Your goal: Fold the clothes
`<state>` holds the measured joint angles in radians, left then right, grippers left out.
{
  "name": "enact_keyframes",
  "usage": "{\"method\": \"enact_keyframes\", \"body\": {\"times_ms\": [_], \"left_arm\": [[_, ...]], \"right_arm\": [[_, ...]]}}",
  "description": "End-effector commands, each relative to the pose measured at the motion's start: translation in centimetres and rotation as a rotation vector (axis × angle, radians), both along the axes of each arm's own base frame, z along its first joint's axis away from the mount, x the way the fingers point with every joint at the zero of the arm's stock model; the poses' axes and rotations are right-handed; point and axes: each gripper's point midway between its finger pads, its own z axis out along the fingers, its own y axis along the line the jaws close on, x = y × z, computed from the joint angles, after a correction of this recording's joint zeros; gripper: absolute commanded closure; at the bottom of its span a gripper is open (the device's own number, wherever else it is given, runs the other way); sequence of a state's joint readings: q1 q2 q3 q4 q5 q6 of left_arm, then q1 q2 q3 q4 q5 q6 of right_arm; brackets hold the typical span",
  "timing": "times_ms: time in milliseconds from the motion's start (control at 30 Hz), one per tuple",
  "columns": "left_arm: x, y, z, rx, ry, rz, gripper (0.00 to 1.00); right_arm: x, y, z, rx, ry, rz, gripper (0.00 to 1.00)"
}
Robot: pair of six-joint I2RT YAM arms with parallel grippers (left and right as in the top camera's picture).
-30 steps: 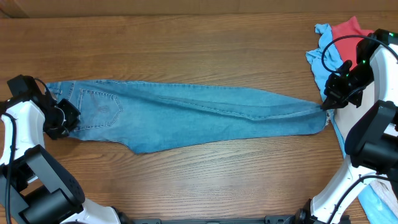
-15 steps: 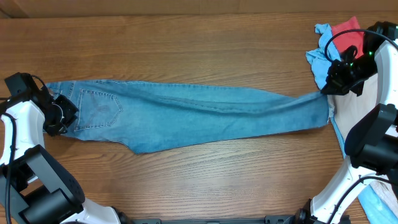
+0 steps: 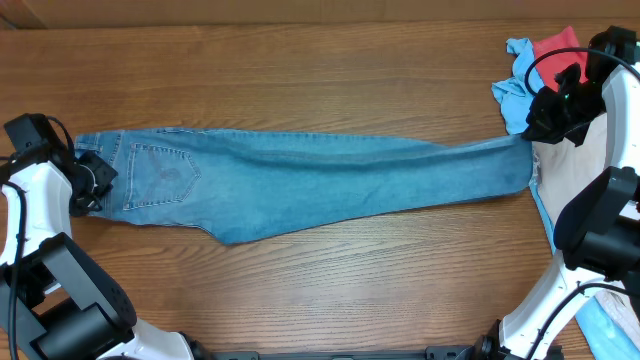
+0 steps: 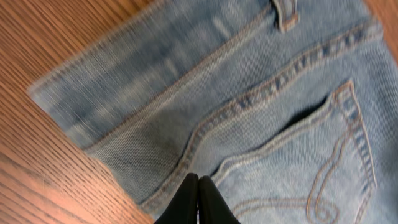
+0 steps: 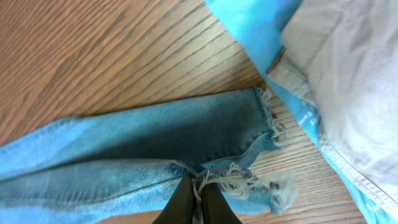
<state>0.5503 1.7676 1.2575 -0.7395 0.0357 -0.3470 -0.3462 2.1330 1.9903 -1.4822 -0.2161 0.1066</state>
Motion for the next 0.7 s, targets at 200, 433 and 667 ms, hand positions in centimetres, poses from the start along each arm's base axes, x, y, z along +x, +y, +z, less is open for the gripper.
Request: {"method": "enact_keyframes", "body": {"times_ms": [200,433,667], "left_arm": [[1.9,-0.1,0.9,-0.036,-0.088,0.042,0.95],[2.6,-0.6,1.0,-0.033,-0.103,0.023,0.94],[2.6,-0.7,1.0,-0.034,-0.101,0.021,0.94]], "right_arm": [[1.2,-1.6,1.6,-0.078,-0.058,-0.093,0.96],[2.5,-2.0,0.9,-0.088,-0.101,-0.137,0.94],[3.9,-2.5,-1.0,-0.103,-0.154,-0.142,0.66]]}}
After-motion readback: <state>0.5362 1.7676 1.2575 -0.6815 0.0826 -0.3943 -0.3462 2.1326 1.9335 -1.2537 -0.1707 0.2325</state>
